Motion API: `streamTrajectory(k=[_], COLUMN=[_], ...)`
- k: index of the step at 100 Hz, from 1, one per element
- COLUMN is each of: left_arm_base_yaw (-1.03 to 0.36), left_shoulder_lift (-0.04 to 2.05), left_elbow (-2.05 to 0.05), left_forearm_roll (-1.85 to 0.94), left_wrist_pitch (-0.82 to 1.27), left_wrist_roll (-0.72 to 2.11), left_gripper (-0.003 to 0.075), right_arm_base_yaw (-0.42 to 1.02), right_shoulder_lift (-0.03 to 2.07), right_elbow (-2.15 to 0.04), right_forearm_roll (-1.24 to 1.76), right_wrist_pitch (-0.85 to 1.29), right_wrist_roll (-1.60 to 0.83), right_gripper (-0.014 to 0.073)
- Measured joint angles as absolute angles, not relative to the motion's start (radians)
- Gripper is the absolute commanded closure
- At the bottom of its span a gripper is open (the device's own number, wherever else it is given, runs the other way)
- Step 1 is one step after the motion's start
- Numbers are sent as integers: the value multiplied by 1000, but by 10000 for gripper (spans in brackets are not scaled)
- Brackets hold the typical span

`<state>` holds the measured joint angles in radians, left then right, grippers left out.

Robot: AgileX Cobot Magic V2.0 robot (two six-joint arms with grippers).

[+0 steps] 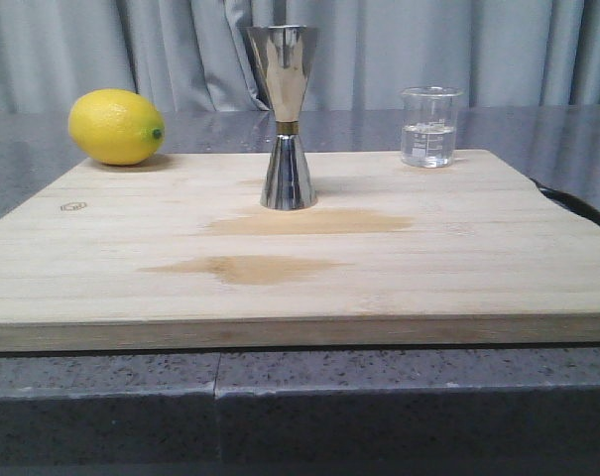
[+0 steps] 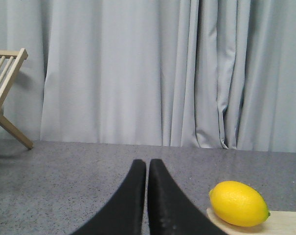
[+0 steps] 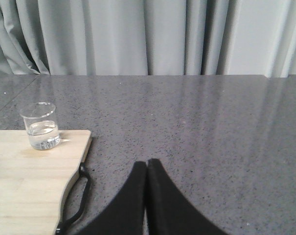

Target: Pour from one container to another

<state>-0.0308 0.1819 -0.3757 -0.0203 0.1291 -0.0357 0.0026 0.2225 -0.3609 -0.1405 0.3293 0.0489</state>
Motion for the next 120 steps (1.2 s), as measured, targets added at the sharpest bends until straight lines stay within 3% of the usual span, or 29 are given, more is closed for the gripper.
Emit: streamTrajectory(k=[22,77,84,97,104,111,120], left_arm_base_yaw=[-31,-31,-31,-31,-31,-31,-31], left_shoulder_lift=[279,286,286,286,286,286,286], left_elbow=[-411,-411,-411,-411,-411,-411,-411], left_forearm_roll=[-19,-19,-19,6,24,31,34], left_wrist_pitch=[144,155,155,155,157,157,157], left_wrist_roll=[-36,-36,-36,-36,-36,-36,-36], left_gripper=[739,728,643,316,175,120,122], right_arm_base_yaw=[3,3,3,3,3,3,3], right_shoulder_lift=[319,327,327,327,327,327,327], right_elbow=[-427,-429,-429,-429,-429,-429,-429], right_forearm_roll=[-157,-157,-157,-157,-159,-159,-161], right_wrist_pitch=[319,341,341,341,341,341,341], right_wrist_roll=[49,49,49,49,49,49,49], right_gripper=[665,643,539,194,63,8,8])
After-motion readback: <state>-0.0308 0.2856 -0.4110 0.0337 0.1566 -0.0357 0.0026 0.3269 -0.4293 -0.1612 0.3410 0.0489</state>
